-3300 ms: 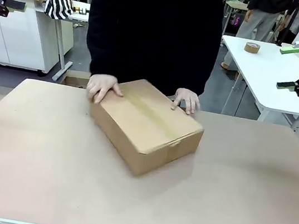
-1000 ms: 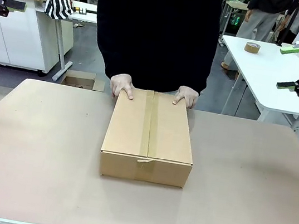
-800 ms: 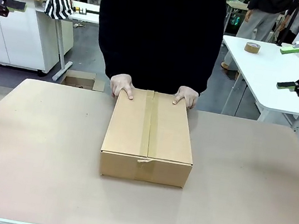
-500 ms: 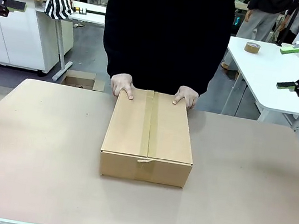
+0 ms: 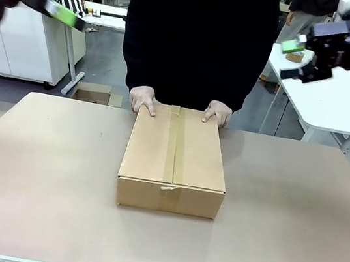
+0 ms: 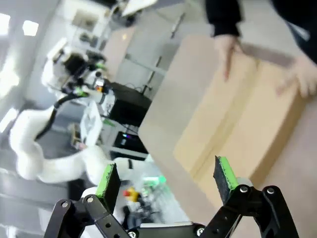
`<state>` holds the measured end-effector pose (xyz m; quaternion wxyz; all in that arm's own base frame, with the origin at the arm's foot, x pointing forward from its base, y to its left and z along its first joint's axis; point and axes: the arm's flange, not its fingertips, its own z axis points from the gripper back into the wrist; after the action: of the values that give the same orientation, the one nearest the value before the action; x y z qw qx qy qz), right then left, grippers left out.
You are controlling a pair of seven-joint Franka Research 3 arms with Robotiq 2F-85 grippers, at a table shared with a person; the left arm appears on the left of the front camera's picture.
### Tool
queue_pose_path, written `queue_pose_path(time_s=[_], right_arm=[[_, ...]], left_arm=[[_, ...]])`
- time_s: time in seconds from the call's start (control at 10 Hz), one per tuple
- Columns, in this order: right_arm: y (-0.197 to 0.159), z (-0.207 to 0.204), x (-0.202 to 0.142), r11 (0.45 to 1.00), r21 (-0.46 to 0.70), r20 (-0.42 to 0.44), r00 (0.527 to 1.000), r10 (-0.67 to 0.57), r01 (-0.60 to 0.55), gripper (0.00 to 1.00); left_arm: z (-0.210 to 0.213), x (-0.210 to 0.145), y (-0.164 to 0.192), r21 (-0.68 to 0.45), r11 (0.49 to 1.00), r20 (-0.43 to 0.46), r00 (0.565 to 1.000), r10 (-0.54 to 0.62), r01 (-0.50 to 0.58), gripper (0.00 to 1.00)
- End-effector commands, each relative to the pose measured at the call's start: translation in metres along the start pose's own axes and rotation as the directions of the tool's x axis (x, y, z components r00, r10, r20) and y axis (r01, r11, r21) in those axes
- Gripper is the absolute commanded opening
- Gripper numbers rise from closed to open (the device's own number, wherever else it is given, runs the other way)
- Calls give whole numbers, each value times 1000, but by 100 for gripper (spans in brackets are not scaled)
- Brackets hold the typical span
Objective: Pack the gift set into the box.
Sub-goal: Press and hold the closed box until the human finishes sealing it.
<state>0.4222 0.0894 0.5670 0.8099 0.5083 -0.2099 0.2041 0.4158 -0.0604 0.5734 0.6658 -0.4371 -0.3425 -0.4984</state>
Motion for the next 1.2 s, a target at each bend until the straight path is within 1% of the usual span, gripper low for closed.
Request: queue_pose_path(time_s=[0.0, 0.1, 0.2, 0.3, 0.5, 0.6, 0.7, 0.8, 0.9, 1.0, 1.1], right_arm=[[2, -31, -47, 849, 7, 197, 833, 517, -528, 100], [4, -39, -66, 814, -45, 204, 792, 575, -579, 100], [6, -39, -82, 815, -38, 169, 801, 575, -578, 100], [15, -33, -33, 951, -23, 49, 950, 308, -307, 100], [15, -33, -33, 951, -23, 49, 950, 308, -307, 100], [13, -35, -57, 912, -38, 79, 908, 411, -409, 100], [-17, -76, -46, 796, 124, 141, 805, 576, -592, 100], [-43, -107, -40, 731, 142, 204, 742, 638, -667, 100], [-68, -132, -38, 681, 148, 230, 695, 681, -717, 100], [-94, -153, -41, 680, 136, 183, 693, 697, -720, 100], [-119, -170, -48, 707, 176, 156, 728, 667, -685, 100]], left_arm=[[-36, -30, -8, 214, 948, -85, 971, -221, 235, 100], [-51, -35, -12, 229, 934, -88, 961, -260, 274, 100], [-62, -39, -18, 218, 941, -49, 966, -253, 258, 100], [-43, -15, -5, 139, 962, -113, 969, -219, 234, 100], [-43, -15, -5, 139, 962, -113, 969, -219, 234, 100], [-54, -27, -9, 178, 950, -117, 964, -239, 257, 100], [-84, -39, 28, 184, 901, -54, 919, -390, 393, 100], [-103, -62, 70, 209, 857, -25, 879, -476, 470, 100], [-115, -86, 102, 165, 858, 41, 866, -498, 486, 100], [-124, -104, 121, 164, 881, 41, 889, -455, 443, 100], [-135, -118, 127, 137, 899, 55, 903, -427, 417, 100]])
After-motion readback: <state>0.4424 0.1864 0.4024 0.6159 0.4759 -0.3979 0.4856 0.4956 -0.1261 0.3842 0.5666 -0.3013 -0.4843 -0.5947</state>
